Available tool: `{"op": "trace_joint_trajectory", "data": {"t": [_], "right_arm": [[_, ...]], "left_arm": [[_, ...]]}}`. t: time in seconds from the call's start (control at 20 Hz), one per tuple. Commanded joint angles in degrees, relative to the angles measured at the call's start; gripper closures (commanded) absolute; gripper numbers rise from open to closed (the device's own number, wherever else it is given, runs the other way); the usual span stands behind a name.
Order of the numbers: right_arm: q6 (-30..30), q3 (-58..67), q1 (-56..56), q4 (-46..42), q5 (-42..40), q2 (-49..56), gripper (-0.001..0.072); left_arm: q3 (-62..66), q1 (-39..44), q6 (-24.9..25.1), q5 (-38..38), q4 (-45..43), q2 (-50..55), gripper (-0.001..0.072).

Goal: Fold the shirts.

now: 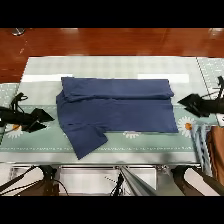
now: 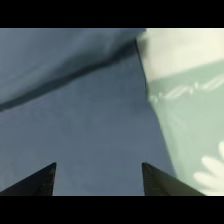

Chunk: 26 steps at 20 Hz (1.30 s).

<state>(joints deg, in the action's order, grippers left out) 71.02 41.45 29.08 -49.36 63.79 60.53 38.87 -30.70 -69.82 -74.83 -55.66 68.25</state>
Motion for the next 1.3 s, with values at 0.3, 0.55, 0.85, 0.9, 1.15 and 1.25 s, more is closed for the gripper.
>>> {"op": "trace_joint_trajectory", "data": {"t": [0.3, 0.55, 0.85, 0.9, 1.15, 1.25], "right_arm": [[-2.78, -12.02, 0.81, 11.54, -2.08, -9.29, 0.0089], [-2.54, -12.00, 0.81, 11.56, -1.79, -9.27, 0.0090], [1.20, -9.81, 8.11, 6.05, -1.33, -8.50, 0.0090], [2.43, -9.01, 11.04, 0.96, 1.07, -7.93, 0.0090], [8.61, -13.18, 14.21, -13.55, 7.48, -7.13, 0.0090], [8.39, -14.78, 12.00, -13.20, 7.17, -7.13, 0.0090]], "left_arm": [[-12.50, 5.55, 5.09, 5.92, 8.79, -2.60, 0.0000], [-14.49, 13.38, 6.16, 9.44, 13.38, -2.54, 0.0001], [-14.84, 21.38, 6.19, 14.03, 15.21, -2.54, 0.0678], [-14.62, 21.33, 5.90, 14.34, 15.41, -2.56, 0.0689], [-13.94, 21.33, 5.90, 13.55, 15.89, -2.60, 0.0690], [-13.94, 21.42, 5.92, 13.09, 15.89, -2.60, 0.0689]]}}
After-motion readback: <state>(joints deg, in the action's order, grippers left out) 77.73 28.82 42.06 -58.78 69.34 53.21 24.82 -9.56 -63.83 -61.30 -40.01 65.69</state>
